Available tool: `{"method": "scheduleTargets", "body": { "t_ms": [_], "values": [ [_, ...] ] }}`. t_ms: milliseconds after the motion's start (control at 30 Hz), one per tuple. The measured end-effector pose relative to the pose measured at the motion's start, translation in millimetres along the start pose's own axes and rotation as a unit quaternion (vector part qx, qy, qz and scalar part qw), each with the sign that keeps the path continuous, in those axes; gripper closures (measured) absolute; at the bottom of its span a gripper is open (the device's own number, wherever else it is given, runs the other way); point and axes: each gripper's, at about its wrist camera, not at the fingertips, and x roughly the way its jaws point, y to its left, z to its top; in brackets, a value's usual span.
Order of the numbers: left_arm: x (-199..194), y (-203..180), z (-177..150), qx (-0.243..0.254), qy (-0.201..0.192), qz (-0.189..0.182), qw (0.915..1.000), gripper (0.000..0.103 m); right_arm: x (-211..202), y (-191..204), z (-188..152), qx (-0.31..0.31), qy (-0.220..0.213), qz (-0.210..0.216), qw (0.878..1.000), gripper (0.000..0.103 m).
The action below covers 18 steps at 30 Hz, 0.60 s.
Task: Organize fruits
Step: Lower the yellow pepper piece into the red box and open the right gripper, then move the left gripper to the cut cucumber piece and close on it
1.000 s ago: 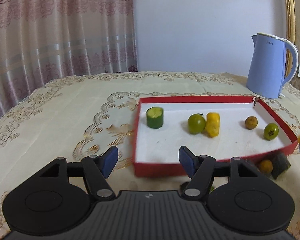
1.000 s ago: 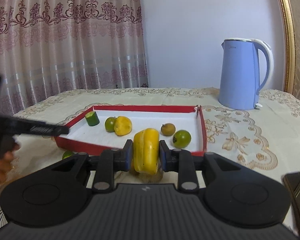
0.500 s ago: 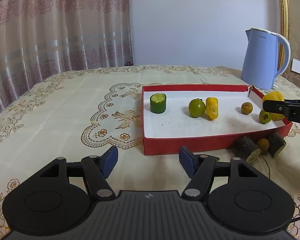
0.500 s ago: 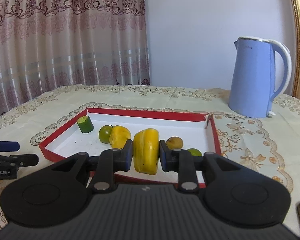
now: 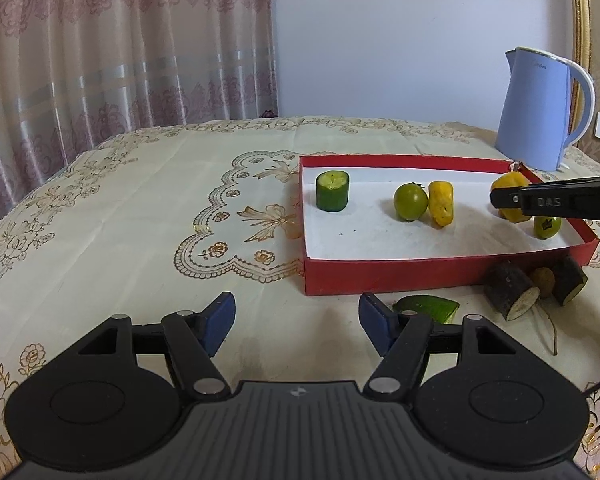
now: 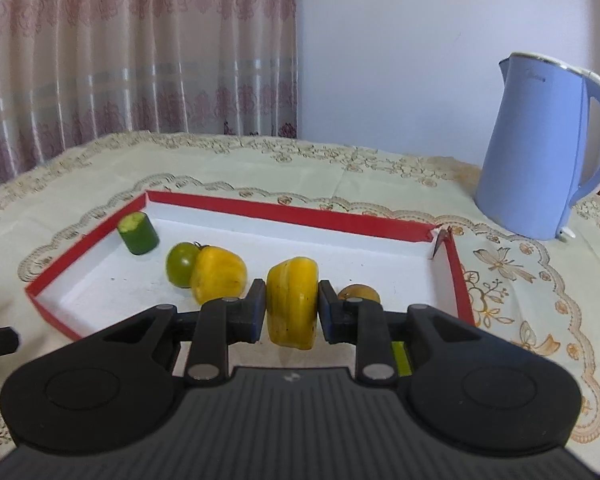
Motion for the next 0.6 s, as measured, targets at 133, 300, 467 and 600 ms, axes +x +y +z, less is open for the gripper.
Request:
{"method": "scheduleTargets", "body": {
  "t_ms": [133,300,467,600],
  "values": [
    [-0.6,2.2,0.1,0.001,0.001,0.005,1.0000,0.034,14.8,3.0,0.0,-0.010,0.012,-0.006,1.000,0.076],
    [-4.3,4.3,-0.2,0.000,-0.002,0.002,1.0000,0.034,-7.2,3.4,-4.2,-0.006,-0.021,-0.017,1.000,0.039],
    [-5.8,1.6,-0.8,-0.003,-0.007,-0.009,0.9999,0.034,-65.6,3.6,-26.4,0.017,-0.081,-0.034,0.996,0.007],
    [-6.8,-7.6,-2.2,0.007,-0.010,-0.016,0.9998,0.034,-103.0,5.8,-55.4,0.043,-0.093,-0.055,0.993,0.000]
  ]
}}
